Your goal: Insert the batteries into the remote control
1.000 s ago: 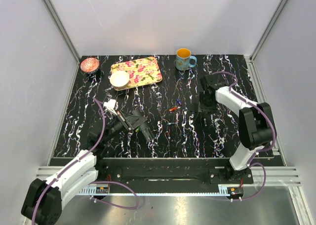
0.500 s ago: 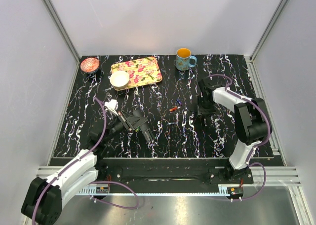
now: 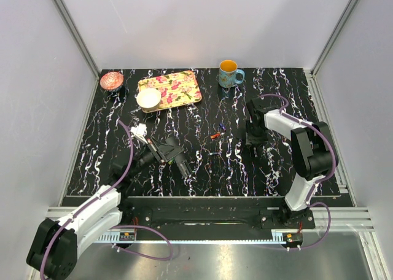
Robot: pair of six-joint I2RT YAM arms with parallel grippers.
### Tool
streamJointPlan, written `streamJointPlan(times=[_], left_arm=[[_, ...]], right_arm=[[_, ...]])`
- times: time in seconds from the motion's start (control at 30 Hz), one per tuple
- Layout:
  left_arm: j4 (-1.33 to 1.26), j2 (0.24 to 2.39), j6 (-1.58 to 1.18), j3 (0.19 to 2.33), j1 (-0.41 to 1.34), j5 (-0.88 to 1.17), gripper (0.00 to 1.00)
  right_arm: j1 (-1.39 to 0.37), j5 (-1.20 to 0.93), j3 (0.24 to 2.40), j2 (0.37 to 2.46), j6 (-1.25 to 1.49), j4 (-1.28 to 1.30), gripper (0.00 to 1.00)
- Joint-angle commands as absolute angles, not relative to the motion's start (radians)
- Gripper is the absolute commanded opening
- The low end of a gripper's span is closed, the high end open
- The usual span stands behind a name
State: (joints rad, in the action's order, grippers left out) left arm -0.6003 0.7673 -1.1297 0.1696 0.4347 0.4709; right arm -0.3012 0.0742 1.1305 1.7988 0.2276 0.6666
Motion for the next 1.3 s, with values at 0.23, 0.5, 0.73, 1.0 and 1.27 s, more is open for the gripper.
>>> streamJointPlan(times=[0.23, 0.5, 0.73, 1.0, 1.27], left_arm=[[-0.672, 0.753, -1.124, 0.17, 0.439, 0.489, 0.0], [-0.67, 0.747, -1.129, 0.169, 0.442, 0.494, 0.0], [-0.67, 0.747, -1.131, 0.169, 0.442, 0.491, 0.0], [-0.67, 0.742, -1.134, 0.169, 0.445, 0.491, 0.0], [-0.669, 0.742, -1.134, 0.167, 0.448, 0.488, 0.0]], right_arm=[[-0.308, 0.115, 1.08, 1.789, 0.256, 0.673, 0.08], [-0.308, 0.127, 1.066, 1.755, 0.282, 0.672, 0.53], [-0.31, 0.138, 1.066, 1.718, 0.288, 0.678, 0.61], [-0.308, 0.123, 1.062, 1.743, 0.282, 0.661, 0.28], [-0.308, 0.143, 1.068, 1.755, 0.282, 0.663, 0.34]])
